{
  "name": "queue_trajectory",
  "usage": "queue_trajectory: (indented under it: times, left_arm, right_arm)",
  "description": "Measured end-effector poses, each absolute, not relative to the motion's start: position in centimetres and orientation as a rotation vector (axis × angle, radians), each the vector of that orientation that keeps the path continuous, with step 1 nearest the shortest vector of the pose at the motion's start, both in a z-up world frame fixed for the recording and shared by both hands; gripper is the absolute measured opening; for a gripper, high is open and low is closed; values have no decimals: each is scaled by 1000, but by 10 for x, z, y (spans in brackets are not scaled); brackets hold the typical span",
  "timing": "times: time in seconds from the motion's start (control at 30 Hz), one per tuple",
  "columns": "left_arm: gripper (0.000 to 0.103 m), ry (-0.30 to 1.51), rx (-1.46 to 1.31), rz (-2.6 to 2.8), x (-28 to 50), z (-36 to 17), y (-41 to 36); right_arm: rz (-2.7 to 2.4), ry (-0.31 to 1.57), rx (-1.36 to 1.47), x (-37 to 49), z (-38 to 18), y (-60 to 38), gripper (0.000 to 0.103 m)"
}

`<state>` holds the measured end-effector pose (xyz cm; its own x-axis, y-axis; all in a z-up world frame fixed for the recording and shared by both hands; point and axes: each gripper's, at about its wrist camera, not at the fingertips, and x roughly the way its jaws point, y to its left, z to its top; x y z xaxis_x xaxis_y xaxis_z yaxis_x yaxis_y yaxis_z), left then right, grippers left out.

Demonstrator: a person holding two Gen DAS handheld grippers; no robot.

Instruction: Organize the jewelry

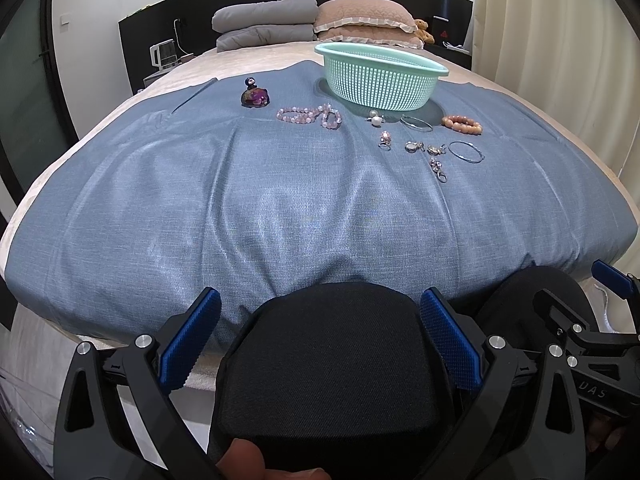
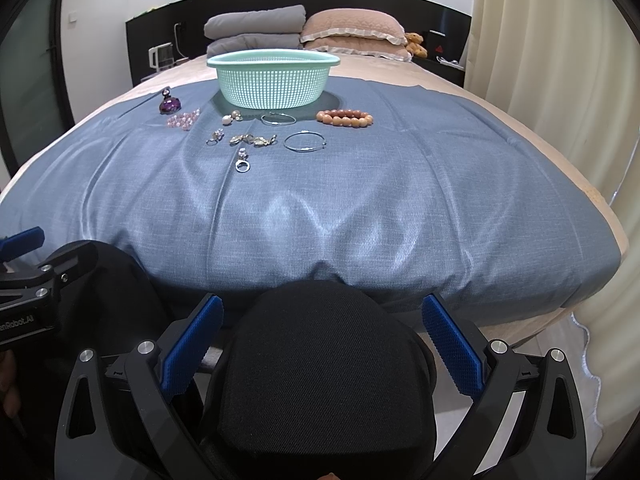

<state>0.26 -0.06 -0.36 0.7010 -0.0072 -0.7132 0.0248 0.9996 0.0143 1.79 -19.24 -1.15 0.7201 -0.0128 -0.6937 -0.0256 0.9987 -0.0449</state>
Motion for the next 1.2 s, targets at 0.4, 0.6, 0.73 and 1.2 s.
queue_trajectory:
  times: [0.4,0.6,0.73,1.2]
  left_arm:
    - [97,808,13,-29,4,-5,2]
    - [97,826,1,-54,7,-3,3]
    - [97,841,-20,-84,21,2,10]
    - [97,763,56,-39,151,32,30]
  right_arm:
    - [21,788,-40,19,-14,-192,95]
    - [78,850,7,29,-15,-198,95]
    - [55,829,-9,43,-4,-206,95]
    - [5,697,-92,173,43,-222,95]
